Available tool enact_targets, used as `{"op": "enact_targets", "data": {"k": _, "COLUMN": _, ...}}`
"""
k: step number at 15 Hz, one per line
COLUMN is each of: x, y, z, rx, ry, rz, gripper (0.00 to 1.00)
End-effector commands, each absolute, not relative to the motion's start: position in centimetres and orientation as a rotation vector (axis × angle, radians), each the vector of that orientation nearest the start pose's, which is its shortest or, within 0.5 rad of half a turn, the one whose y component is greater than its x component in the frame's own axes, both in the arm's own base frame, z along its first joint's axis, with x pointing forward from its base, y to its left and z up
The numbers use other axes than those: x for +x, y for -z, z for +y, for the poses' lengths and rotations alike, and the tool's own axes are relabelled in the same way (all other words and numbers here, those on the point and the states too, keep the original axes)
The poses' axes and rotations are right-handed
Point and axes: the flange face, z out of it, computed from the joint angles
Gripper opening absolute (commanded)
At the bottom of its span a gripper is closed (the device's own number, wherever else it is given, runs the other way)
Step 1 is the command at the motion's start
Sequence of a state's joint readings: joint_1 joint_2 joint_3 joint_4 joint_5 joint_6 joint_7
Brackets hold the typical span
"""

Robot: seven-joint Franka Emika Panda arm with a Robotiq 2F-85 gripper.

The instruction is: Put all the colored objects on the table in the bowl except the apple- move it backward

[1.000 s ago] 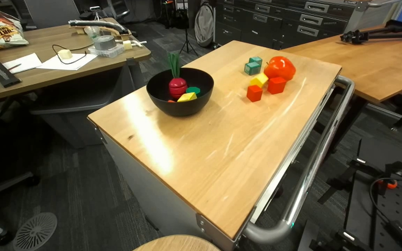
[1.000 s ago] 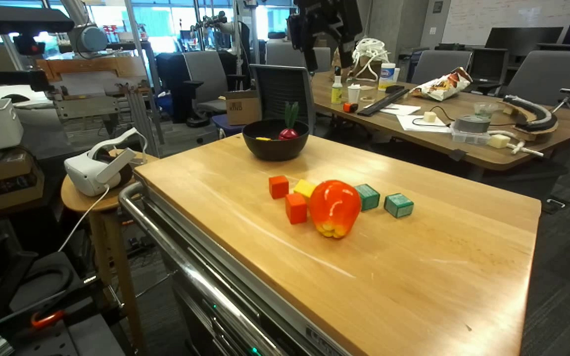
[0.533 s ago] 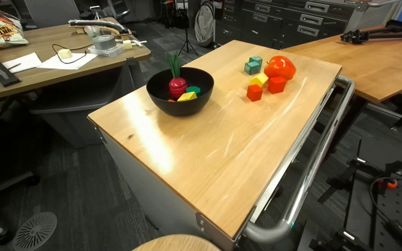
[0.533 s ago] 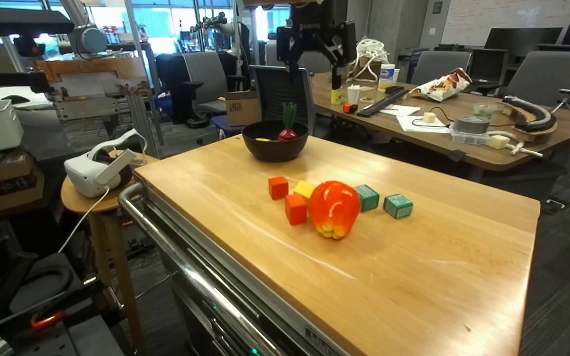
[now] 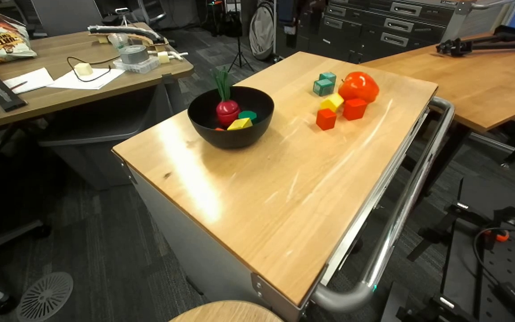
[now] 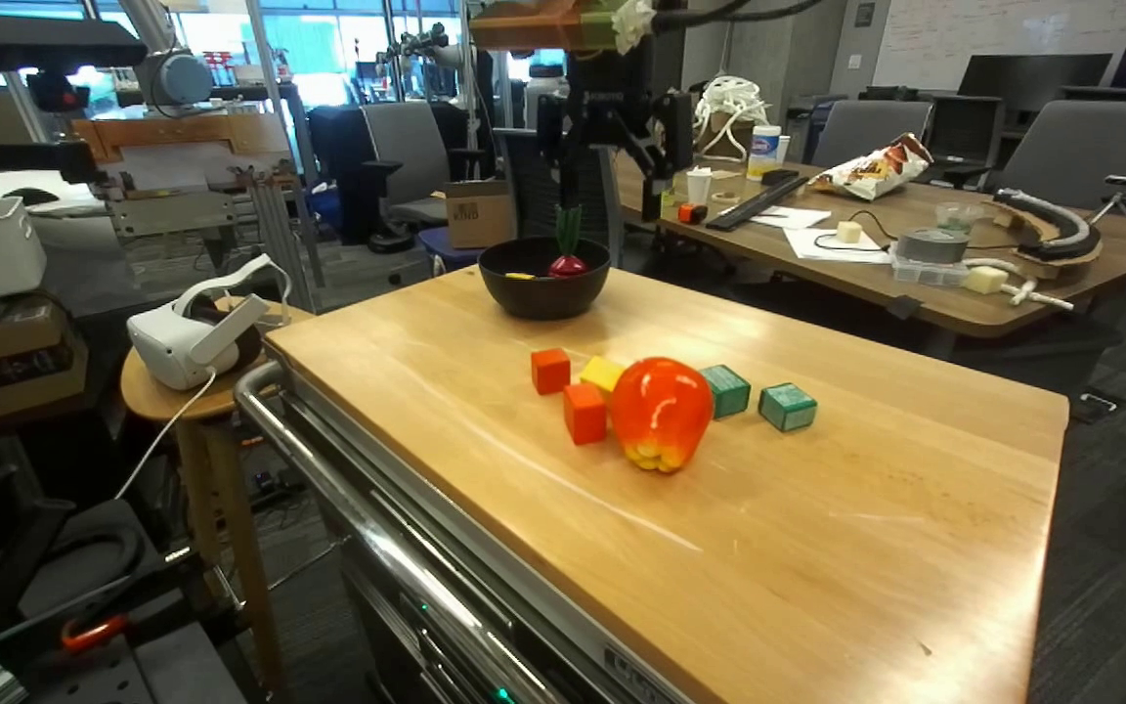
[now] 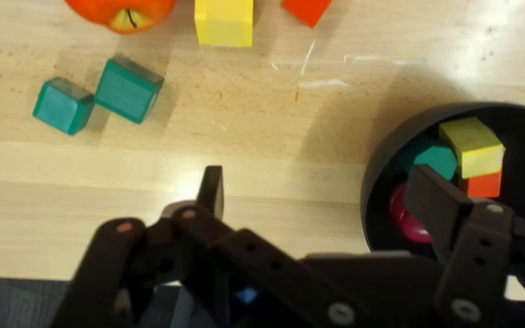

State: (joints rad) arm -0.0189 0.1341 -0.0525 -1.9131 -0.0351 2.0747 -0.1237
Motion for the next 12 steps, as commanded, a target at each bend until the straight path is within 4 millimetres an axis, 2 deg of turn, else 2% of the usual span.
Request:
{"op": "enact_targets", "data": {"k": 1, "x": 56.5, "y": -38.5, "z": -6.3, "rx": -3.181, "ry": -0.131, "rz": -0.028, "gripper": 1.00}}
{"op": "enact_targets", "data": {"k": 4, "x": 54.4, "y": -34.8, "z": -7.9, "rx": -3.189, "ry": -0.234, "rz": 0.071, "gripper": 1.00}}
{"op": "enact_targets", "data": {"k": 6, "x": 53.6, "y": -33.2, "z": -8.5, "rx": -3.190, "ry": -0.260, "rz": 0.182, "gripper": 1.00}}
{"op": "enact_targets", "data": {"k": 8, "x": 53.5, "y": -32.5, "z": -7.9, "rx": -3.126, "ry": -0.247, "rz": 0.321, "gripper": 1.00}}
{"op": "enact_targets", "data": {"k": 12, "x": 54.8, "y": -32.7, "z": -4.7, "rx": -2.997, "ry": -0.191, "rz": 0.492, "gripper": 1.00}}
